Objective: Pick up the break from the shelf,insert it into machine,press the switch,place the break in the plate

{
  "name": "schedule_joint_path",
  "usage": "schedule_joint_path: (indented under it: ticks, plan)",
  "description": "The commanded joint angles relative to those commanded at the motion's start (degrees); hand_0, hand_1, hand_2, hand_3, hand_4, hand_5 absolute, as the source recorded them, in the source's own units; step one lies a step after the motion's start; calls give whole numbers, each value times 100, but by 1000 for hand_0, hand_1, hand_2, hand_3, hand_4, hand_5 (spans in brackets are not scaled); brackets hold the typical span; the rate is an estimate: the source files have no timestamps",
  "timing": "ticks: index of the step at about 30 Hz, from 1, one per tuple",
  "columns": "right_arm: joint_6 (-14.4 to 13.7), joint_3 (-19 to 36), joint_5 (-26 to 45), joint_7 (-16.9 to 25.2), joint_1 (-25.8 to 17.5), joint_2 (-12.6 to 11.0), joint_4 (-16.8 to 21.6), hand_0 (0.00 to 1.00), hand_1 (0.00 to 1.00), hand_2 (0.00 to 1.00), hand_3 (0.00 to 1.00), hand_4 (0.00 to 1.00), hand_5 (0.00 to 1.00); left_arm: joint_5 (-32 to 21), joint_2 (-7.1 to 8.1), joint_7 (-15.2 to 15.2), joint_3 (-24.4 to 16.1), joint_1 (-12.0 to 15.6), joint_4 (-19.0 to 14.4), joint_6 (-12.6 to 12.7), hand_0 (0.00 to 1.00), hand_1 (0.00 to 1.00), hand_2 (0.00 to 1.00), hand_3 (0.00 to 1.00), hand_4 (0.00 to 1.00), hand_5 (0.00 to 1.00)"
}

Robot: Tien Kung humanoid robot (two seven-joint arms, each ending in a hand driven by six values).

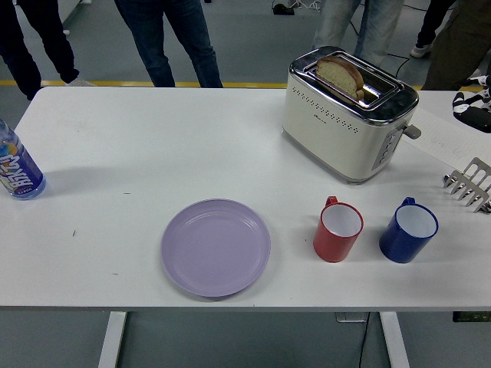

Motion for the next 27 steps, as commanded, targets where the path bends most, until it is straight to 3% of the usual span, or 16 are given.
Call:
schedule_joint_path:
  ticks: [12, 13, 17, 18, 24, 25, 27]
  plan:
    - [-36, -147, 57, 92, 395, 18, 108, 410, 396, 551, 761, 506, 348, -20, 1, -2, 5, -15, 0, 6, 631, 491, 473, 539, 327, 808]
    - [-34, -161, 60, 94, 417, 21, 108, 498, 509, 624, 766, 512, 346, -24, 2, -3, 7, -16, 0, 7, 631, 491, 473, 539, 327, 808]
    - [13, -283, 75, 97, 634, 52, 92, 498, 509, 624, 766, 512, 346, -46, 4, -5, 23, -26, 0, 11, 631, 491, 473, 539, 327, 808]
    - [37, -311, 77, 92, 683, 64, 85, 563, 567, 663, 768, 513, 344, -53, 4, -5, 26, -28, 0, 12, 632, 490, 472, 539, 328, 811]
    - [103, -499, 92, 94, 940, 130, 27, 563, 567, 663, 768, 513, 344, -64, 4, -6, 31, -34, 0, 16, 632, 490, 472, 539, 328, 811]
    - [118, -536, 89, 94, 994, 150, 11, 635, 610, 681, 772, 517, 342, -69, 5, -6, 38, -35, 0, 17, 632, 490, 471, 539, 328, 811]
    - [162, -595, 84, 85, 1079, 185, -18, 635, 610, 681, 772, 517, 342, -68, 5, -5, 39, -35, 0, 17, 632, 490, 471, 539, 328, 811]
